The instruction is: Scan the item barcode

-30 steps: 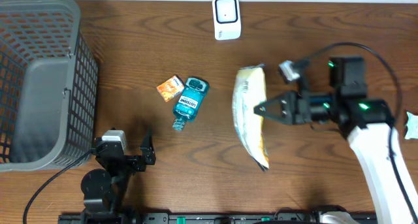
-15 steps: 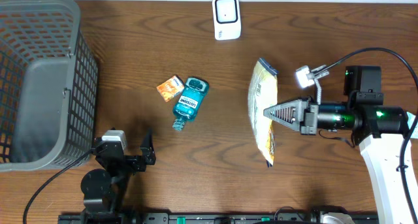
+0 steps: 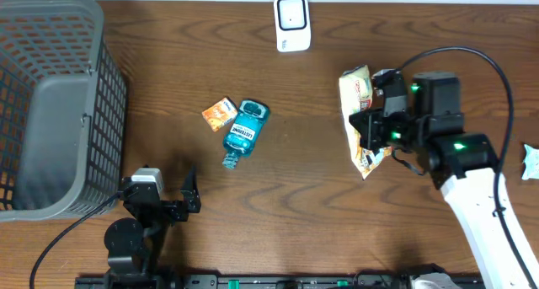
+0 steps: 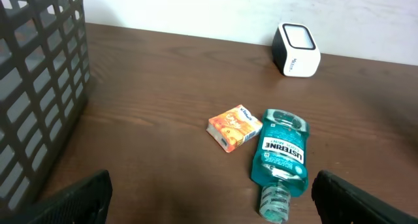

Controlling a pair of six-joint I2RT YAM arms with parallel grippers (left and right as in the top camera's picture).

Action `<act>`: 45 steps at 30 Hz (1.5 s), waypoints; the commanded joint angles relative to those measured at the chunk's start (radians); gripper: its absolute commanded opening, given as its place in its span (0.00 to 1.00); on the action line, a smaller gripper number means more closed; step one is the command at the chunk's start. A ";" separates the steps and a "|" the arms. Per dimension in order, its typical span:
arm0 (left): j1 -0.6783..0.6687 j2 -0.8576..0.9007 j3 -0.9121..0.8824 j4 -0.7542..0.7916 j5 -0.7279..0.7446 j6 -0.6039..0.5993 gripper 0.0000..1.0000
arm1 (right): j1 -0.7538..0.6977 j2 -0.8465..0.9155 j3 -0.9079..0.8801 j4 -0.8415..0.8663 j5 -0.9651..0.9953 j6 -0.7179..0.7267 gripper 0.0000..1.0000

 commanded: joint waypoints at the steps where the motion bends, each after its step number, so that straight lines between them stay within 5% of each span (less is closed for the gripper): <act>1: 0.003 -0.004 0.012 0.001 0.006 0.020 0.98 | 0.074 0.054 0.007 0.040 0.343 0.084 0.01; 10: 0.003 -0.004 0.012 0.001 0.006 0.020 0.98 | 0.111 0.317 0.051 0.328 0.397 0.077 0.01; 16: 0.003 -0.004 0.012 0.001 0.006 0.020 0.98 | 0.116 0.495 0.269 0.182 0.367 0.069 0.01; 17: 0.003 -0.004 0.012 0.001 0.006 0.020 0.98 | 0.119 0.502 0.289 0.151 0.353 0.069 0.08; 19: 0.003 -0.004 0.012 0.001 0.006 0.020 0.98 | 0.135 0.509 0.329 0.065 0.340 0.069 0.38; 22: 0.003 -0.004 0.012 0.001 0.006 0.020 0.98 | 0.177 0.504 0.336 -0.043 0.348 0.039 0.48; 25: 0.003 -0.004 0.012 0.001 0.006 0.020 0.98 | 0.232 0.516 0.319 -0.131 0.419 0.026 0.80; 29: 0.003 -0.004 0.012 0.001 0.006 0.020 0.98 | 0.288 0.527 0.256 -0.161 0.567 0.027 0.99; 45: 0.003 -0.004 0.012 0.001 0.005 0.020 0.98 | 0.262 0.533 0.131 0.035 0.728 -0.081 0.95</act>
